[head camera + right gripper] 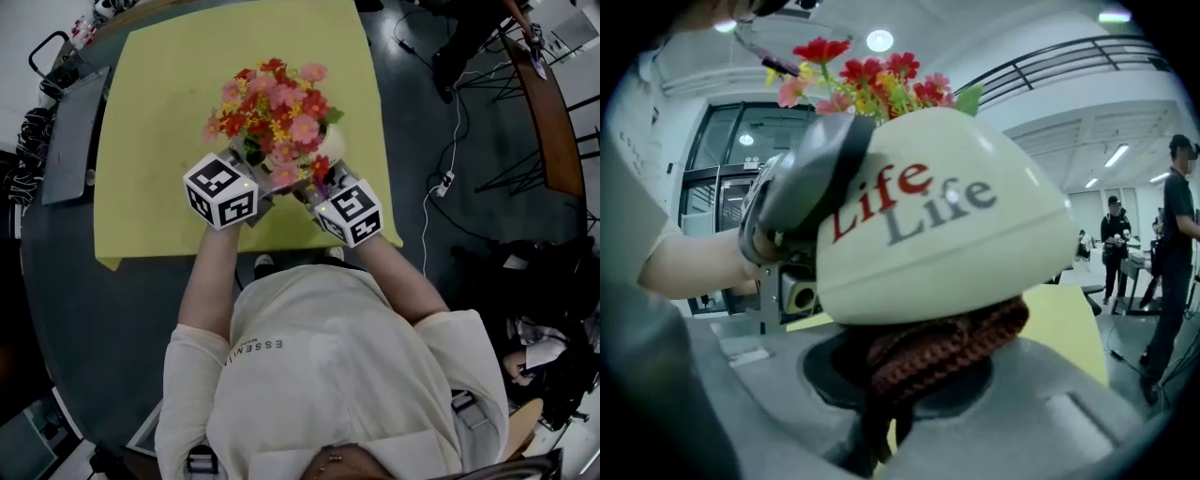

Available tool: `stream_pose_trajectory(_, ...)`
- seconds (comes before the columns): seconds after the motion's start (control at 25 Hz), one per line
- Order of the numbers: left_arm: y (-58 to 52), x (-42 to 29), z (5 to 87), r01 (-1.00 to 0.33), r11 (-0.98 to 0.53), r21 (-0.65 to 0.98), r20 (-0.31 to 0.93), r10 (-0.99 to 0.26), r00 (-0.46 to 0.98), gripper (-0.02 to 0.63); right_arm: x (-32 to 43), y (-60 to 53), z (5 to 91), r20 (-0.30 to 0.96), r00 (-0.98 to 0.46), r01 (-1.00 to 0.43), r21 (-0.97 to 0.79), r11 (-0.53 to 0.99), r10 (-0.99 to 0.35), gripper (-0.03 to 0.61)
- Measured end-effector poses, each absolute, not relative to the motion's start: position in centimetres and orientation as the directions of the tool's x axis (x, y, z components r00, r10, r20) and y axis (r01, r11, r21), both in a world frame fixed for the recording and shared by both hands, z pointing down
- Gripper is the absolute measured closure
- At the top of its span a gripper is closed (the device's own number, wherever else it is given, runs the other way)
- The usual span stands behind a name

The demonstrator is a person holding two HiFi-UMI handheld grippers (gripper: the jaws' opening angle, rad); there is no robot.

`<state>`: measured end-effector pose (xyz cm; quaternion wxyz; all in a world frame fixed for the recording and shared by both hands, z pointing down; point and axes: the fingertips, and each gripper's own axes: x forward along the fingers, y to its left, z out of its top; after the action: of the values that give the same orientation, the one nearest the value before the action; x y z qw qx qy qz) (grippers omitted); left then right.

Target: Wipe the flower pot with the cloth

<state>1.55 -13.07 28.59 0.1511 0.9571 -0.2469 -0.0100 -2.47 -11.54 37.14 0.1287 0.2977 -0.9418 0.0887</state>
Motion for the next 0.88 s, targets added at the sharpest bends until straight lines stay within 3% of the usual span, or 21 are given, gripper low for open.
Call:
stream_pose_trajectory(0.44,-14.7,1.1,31.0,-0.491,-0.818,0.299,0.099,-0.485,0.869,0.072,-3.5,-8.9,41.0,0.369,-0.84,-0.475,-0.15,0.867,-0.397,0.532)
stream_pose_trajectory(0.88,-16.4,-1.2,37.9,-0.506,-0.823,0.26,0.168,-0.477,0.863,0.072,5.5,-15.4,46.8,0.566,-0.601,-0.747,-0.145,0.649,-0.564,0.532)
